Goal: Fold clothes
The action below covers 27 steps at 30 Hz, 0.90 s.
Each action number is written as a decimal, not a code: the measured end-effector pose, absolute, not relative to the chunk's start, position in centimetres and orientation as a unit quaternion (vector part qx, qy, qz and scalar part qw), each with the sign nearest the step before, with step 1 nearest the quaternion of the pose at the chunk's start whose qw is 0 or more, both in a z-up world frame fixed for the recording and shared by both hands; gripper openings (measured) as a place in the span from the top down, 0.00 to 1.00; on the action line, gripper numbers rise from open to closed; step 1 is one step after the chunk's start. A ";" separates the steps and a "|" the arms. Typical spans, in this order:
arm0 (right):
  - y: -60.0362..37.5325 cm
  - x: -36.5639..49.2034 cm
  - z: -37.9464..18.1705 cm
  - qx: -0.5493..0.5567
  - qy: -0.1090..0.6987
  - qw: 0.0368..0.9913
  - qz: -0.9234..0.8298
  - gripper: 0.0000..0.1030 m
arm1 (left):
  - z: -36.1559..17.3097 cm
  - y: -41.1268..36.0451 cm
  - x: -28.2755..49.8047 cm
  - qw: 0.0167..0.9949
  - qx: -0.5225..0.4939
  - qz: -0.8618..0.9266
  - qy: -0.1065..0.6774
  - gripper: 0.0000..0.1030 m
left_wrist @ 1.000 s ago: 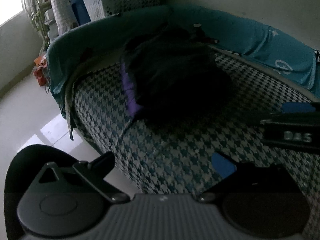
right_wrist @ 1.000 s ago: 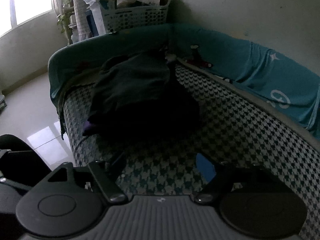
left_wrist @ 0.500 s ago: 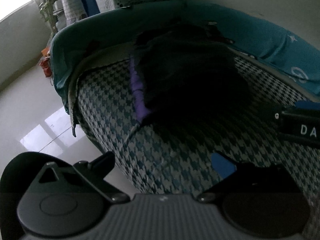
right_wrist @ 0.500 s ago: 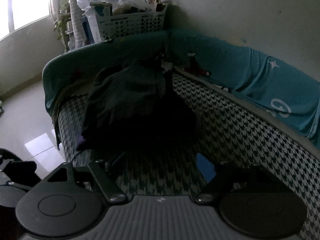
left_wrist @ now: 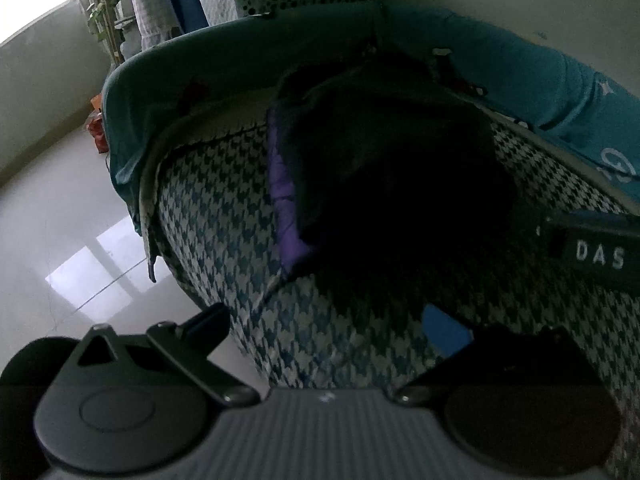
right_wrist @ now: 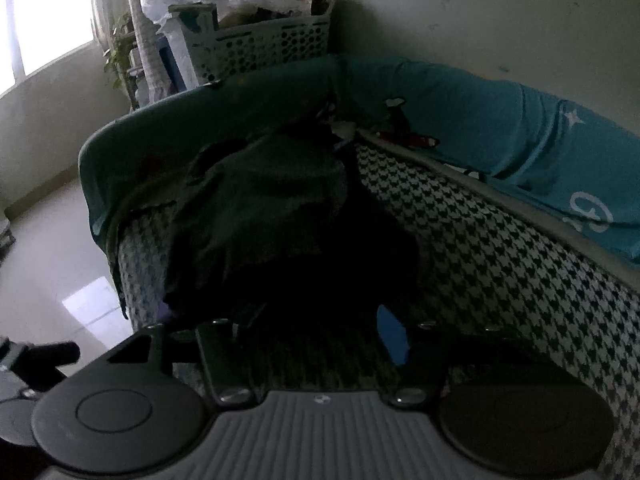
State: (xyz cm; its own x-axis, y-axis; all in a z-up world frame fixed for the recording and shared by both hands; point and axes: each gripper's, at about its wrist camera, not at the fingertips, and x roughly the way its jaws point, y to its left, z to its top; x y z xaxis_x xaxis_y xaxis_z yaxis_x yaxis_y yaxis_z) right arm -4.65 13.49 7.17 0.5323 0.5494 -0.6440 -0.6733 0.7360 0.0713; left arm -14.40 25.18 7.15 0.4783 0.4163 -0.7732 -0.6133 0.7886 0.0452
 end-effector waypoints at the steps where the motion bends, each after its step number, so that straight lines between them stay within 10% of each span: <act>1: 13.6 -4.6 7.1 -0.097 0.332 0.870 0.351 0.43 | 7.1 25.3 -14.3 0.851 -0.121 0.303 0.411 0.00; 27: 12.7 -3.2 6.7 -0.099 0.333 0.883 0.316 0.43 | 6.9 24.4 -11.4 0.873 -0.074 0.269 0.401 0.00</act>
State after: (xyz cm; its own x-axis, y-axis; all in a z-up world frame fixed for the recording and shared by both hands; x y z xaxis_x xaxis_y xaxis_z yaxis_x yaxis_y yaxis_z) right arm -3.19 12.65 6.70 0.5782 0.4926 -0.6504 -0.6247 0.7801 0.0355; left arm -11.44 24.41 6.94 0.5350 0.4093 -0.7391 -0.5283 0.8448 0.0854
